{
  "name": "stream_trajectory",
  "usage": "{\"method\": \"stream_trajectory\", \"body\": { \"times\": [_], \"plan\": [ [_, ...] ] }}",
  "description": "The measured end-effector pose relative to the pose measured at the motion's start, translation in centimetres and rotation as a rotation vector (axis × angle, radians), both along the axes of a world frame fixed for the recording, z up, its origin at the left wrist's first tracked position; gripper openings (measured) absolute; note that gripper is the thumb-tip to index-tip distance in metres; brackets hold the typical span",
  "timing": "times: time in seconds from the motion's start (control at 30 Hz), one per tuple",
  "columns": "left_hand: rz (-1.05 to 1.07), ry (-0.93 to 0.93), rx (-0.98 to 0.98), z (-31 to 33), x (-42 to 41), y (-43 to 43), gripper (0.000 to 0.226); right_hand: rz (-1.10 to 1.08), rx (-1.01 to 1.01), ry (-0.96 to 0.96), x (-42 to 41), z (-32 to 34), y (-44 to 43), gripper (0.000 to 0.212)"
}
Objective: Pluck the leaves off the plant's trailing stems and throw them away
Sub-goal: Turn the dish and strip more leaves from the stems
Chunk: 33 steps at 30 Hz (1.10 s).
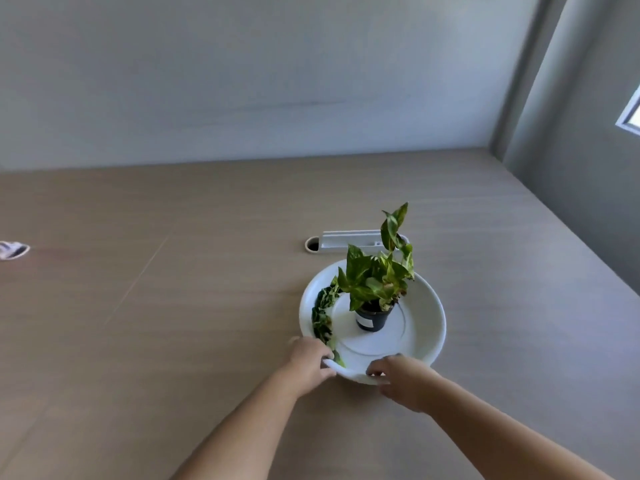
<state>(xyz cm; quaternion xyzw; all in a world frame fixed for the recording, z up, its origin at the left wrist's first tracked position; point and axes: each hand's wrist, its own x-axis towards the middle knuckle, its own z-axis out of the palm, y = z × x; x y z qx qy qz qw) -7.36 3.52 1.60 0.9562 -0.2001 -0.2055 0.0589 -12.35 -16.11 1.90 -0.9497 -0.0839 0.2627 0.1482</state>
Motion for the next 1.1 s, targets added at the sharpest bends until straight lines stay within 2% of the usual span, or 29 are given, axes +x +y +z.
{"method": "stream_trajectory", "body": {
  "times": [0.2,0.27,0.37,0.47,0.57,0.63,0.73,0.9,1.0,1.1],
  "plan": [
    [-0.155,-0.039,0.018,-0.1,0.1,-1.2,0.031,0.057,-0.132,0.011,1.3,0.8,-1.3,0.044],
    [-0.198,-0.032,-0.022,-0.2,-0.8,-2.1,0.03,0.052,-0.207,-0.032,1.4,1.0,-2.7,0.047],
    [-0.26,-0.062,-0.043,-0.1,-0.6,-2.3,0.042,0.06,-0.293,-0.143,1.4,1.2,-4.6,0.043],
    [-0.212,-0.045,-0.001,0.1,1.7,-0.5,0.051,0.062,-0.193,-0.166,0.8,1.1,-4.0,0.041],
    [-0.181,-0.031,0.081,0.2,3.1,1.1,0.045,0.065,-0.074,-0.131,0.2,0.3,-2.2,0.034],
    [-0.15,-0.037,0.061,-0.1,2.9,1.3,0.04,0.056,-0.058,-0.109,0.2,0.0,-2.2,0.028],
    [-0.147,-0.055,0.03,-0.6,1.6,-0.2,0.04,0.036,-0.104,-0.11,0.8,0.2,-4.0,0.027],
    [-0.142,-0.007,-0.071,-0.9,0.4,-2.7,0.044,0.117,-0.267,-0.223,1.8,0.4,-6.1,0.038],
    [-0.014,0.059,-0.157,-0.6,1.4,-1.9,0.051,0.11,-0.113,-0.106,1.3,0.3,-4.9,0.041],
    [0.075,0.091,-0.212,-0.5,2.0,-1.5,0.044,0.009,0.043,-0.072,1.4,-0.1,-3.6,0.032]
  ]
}}
